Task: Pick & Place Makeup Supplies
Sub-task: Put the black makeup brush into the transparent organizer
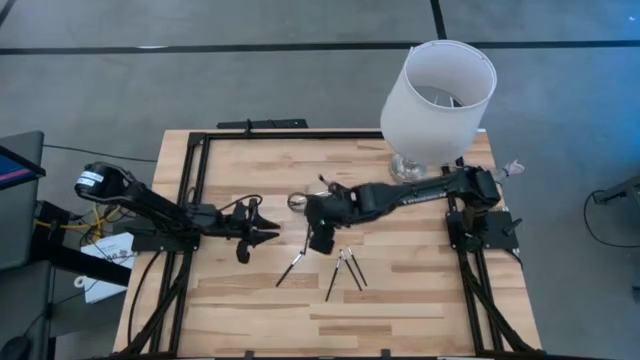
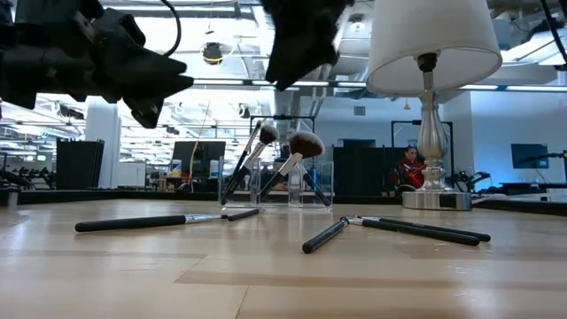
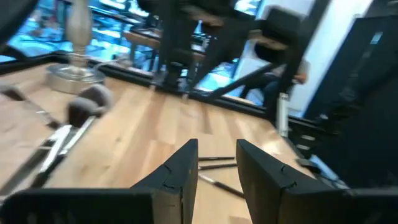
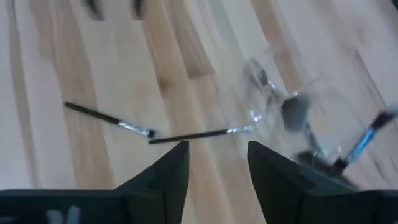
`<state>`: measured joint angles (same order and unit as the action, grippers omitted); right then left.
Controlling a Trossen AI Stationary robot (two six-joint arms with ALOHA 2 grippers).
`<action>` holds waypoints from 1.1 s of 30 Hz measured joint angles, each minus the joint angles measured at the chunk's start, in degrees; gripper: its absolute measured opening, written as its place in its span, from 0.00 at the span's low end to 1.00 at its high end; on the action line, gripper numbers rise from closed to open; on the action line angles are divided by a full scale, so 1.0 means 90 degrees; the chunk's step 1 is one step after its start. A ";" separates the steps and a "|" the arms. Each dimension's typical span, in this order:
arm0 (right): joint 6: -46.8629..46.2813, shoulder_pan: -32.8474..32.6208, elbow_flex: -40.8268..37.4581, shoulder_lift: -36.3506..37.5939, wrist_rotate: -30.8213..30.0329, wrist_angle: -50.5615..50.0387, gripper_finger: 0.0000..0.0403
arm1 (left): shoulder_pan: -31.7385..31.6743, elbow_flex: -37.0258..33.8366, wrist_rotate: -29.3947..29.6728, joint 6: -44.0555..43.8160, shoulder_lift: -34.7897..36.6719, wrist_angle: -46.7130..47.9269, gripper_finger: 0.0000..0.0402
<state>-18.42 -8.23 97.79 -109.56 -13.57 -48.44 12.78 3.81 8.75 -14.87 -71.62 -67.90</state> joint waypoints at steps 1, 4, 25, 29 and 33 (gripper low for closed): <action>-0.0226 -0.0141 -0.0002 0.0057 -0.0167 -0.0338 0.36 | -0.0019 0.0000 0.0116 0.0004 -0.0045 -0.0024 0.26; -0.0918 -0.0632 -0.0014 0.0165 -0.0846 -0.1354 0.33 | -0.0109 -0.0019 0.0387 0.0005 -0.0039 -0.0003 0.26; -0.6802 -0.3534 -0.4848 0.2915 -0.4521 0.1123 0.28 | -0.0265 -0.0090 0.0120 0.0476 0.0122 -0.0038 0.26; -0.5496 -0.3352 -0.5555 0.2437 -0.4290 0.3406 0.28 | -0.0265 -0.0089 0.0120 0.0762 0.0122 -0.0080 0.26; -0.4074 -0.3048 -0.5533 0.1974 -0.4268 0.4306 0.28 | -0.0265 -0.0085 0.0120 0.0838 0.0122 -0.0160 0.26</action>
<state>-55.09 -35.65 48.00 -91.79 -51.99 -9.69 10.39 3.05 9.82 -7.33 -70.52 -69.34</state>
